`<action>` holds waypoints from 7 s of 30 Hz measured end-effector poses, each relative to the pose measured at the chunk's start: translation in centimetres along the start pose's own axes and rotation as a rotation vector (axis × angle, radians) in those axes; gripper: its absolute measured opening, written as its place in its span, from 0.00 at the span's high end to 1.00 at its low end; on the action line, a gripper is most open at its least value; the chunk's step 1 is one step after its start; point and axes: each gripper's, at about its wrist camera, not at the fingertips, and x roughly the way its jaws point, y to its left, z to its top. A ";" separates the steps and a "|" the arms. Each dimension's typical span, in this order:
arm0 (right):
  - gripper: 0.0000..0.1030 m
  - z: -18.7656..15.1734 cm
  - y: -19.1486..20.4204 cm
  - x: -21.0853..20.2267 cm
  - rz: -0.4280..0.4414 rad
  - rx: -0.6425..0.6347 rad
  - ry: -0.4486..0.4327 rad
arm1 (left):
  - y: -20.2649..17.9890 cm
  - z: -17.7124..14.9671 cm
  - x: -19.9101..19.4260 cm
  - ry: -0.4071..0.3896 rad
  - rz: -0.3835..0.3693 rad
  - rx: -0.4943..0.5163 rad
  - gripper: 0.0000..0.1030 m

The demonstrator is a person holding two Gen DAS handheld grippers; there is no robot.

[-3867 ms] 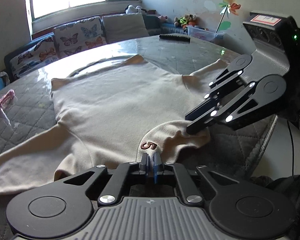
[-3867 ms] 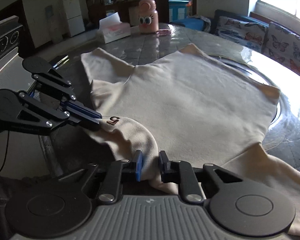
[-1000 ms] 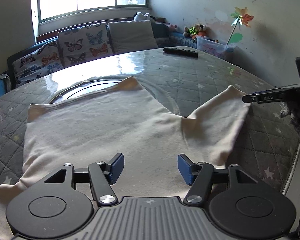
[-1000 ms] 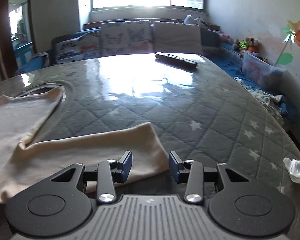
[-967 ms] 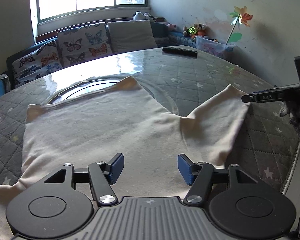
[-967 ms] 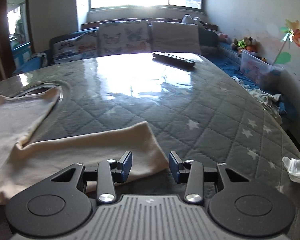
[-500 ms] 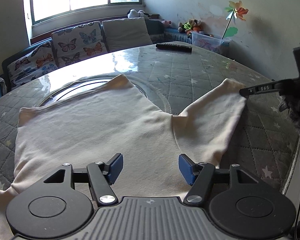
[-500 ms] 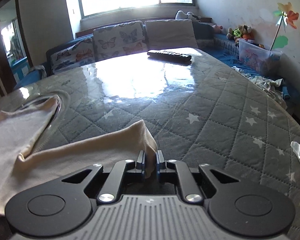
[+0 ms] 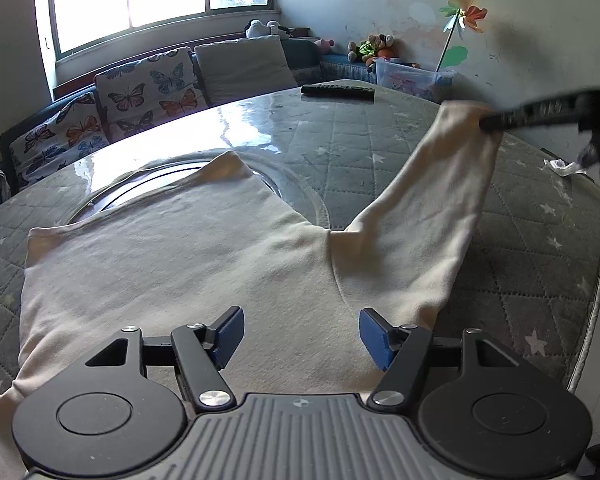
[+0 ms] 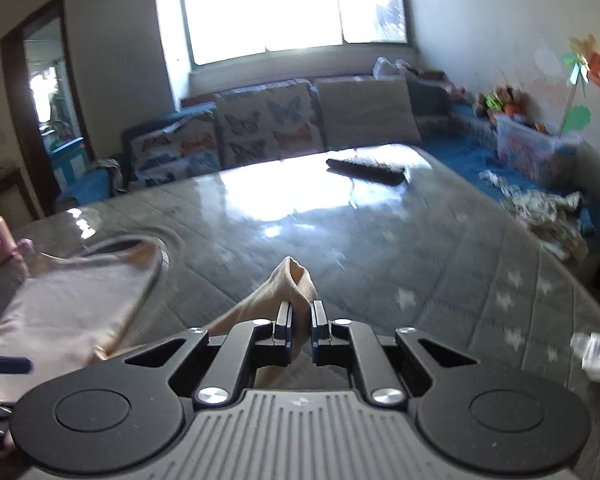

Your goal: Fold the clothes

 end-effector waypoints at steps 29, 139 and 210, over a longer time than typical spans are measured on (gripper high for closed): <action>0.92 2.1 28.0 0.2 0.614 -0.459 0.108 | 10.9 -6.7 -10.6 -0.133 0.264 -0.254 0.31; 0.66 -2.4 24.3 4.1 0.587 -0.497 0.208 | 19.2 -5.0 -17.0 -0.294 0.474 -0.599 0.96; 0.88 -2.1 17.3 4.7 0.415 -0.301 0.208 | 12.4 -9.5 -12.7 -0.003 0.240 -0.112 0.93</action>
